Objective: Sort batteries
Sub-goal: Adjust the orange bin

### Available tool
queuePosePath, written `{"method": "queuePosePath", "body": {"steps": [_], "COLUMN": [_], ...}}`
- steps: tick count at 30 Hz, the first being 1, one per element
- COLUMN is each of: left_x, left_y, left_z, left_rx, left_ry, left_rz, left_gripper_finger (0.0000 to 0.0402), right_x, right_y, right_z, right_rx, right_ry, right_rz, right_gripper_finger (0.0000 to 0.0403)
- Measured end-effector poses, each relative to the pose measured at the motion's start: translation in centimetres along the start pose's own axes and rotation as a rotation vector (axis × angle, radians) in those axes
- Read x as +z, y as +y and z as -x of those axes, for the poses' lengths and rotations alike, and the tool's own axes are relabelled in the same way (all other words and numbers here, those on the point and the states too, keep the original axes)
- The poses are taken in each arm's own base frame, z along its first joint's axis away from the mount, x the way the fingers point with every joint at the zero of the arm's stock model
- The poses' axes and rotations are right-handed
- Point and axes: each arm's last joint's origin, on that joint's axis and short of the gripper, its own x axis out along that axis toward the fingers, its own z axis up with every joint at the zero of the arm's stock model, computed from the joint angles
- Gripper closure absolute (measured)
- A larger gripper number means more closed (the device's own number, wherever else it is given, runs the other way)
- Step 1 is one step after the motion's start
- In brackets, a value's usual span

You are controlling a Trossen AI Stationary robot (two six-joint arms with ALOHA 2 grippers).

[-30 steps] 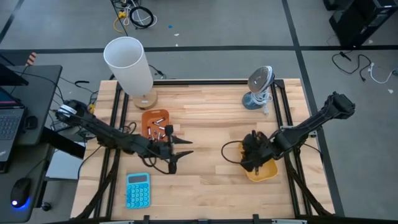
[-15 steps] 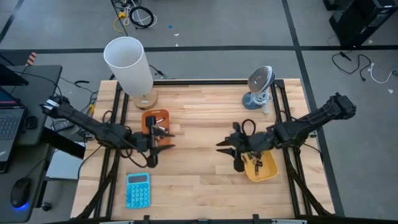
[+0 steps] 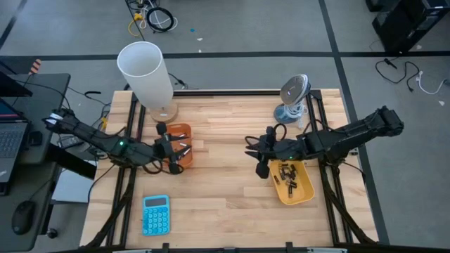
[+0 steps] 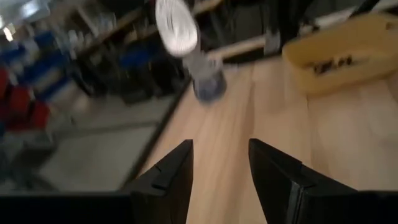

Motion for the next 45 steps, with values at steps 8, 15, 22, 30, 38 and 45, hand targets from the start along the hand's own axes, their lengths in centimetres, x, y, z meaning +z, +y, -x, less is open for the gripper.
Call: {"method": "queuePosePath", "body": {"steps": [8, 15, 22, 30, 38, 45], "left_x": [-3.9, -6.2, -7.0, -8.0, -7.2, -6.9], "left_y": [0.2, -0.2, -2.1, -3.4, -4.2, -4.7], "left_z": [-0.1, -0.6, -1.9, -3.0, -3.6, -3.6], "left_rx": [-0.073, -0.124, -0.275, -0.297, -0.451, -0.584], "left_ry": [0.335, 0.593, 0.684, 0.756, 0.68, 0.666], "left_rz": [0.12, 0.122, 0.088, 0.053, 0.08, 0.128], "left_gripper_finger": [0.0319, 0.0394, 0.0399, 0.04, 0.04, 0.0401], "right_x": [-2.7, -3.7, -4.0, -4.2, -4.2, -4.3], "right_y": [-0.9, 0.1, 1.0, 1.4, 1.4, 1.4], "right_z": [0.4, 1.1, 1.6, 1.8, 1.8, 1.8], "right_rx": [-0.004, 0.062, 0.095, 0.104, 0.105, 0.104], "right_ry": [0.315, 0.418, 0.434, 0.437, 0.437, 0.448], "right_rz": [-0.126, -0.158, -0.165, -0.163, -0.163, -0.186], "right_gripper_finger": [0.0382, 0.0398, 0.0401, 0.0402, 0.0402, 0.0403]}}
